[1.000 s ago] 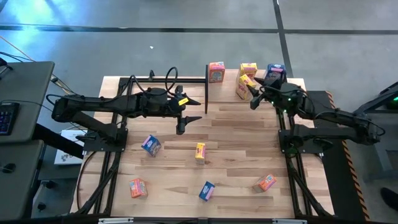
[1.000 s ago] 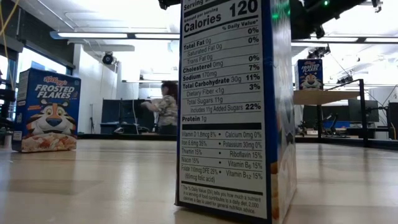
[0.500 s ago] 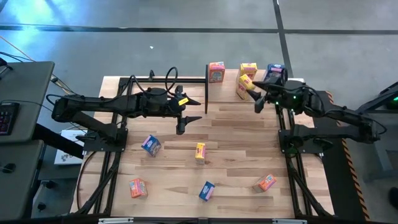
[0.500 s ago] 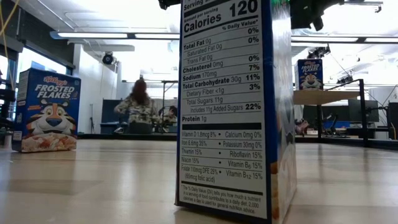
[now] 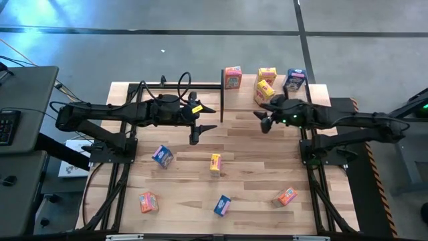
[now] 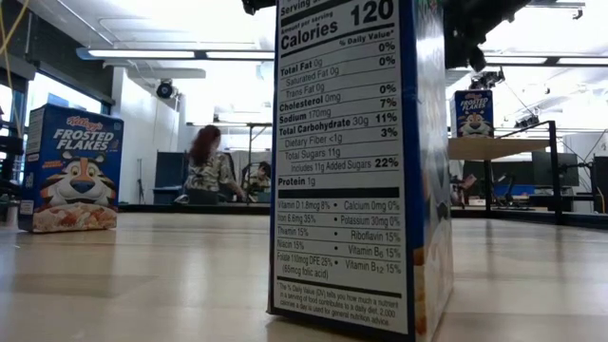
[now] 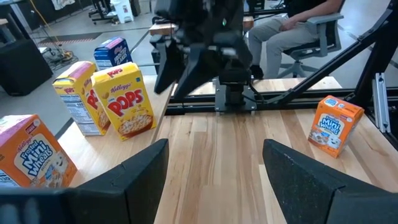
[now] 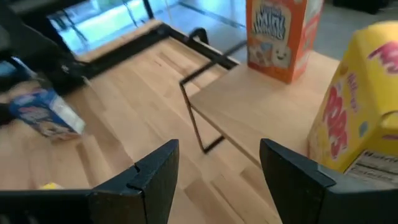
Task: Stack cereal on shelf
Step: Put the top yellow cereal box on the shelf aligned with the yellow cereal box
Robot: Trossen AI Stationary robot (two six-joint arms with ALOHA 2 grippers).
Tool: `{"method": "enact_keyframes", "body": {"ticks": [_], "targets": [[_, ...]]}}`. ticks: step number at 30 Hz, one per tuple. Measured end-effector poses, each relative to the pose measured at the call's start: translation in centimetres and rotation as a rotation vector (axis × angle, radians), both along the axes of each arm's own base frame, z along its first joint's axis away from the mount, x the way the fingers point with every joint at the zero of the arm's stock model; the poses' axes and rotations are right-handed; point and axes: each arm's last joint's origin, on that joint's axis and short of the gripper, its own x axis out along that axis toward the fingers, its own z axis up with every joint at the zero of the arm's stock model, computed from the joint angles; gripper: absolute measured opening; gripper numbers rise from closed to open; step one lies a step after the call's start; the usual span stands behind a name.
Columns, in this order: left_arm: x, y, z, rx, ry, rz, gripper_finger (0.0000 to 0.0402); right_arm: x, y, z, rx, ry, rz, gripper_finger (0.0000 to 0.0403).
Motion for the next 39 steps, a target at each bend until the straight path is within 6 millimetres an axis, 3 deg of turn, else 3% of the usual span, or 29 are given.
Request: {"method": "enact_keyframes", "body": {"ticks": [11, 39], "targets": [[0.0, 0.0, 0.0, 0.001, 0.0, 0.002, 0.0252, 2.2, -0.5, -2.2, -0.014, 0.106, -0.111, 0.0217], [0.0, 0.0, 0.0, 0.001, 0.001, 0.002, 0.0252, 0.9, -1.4, -3.0, -0.095, 0.247, -0.295, 0.0217]]}}
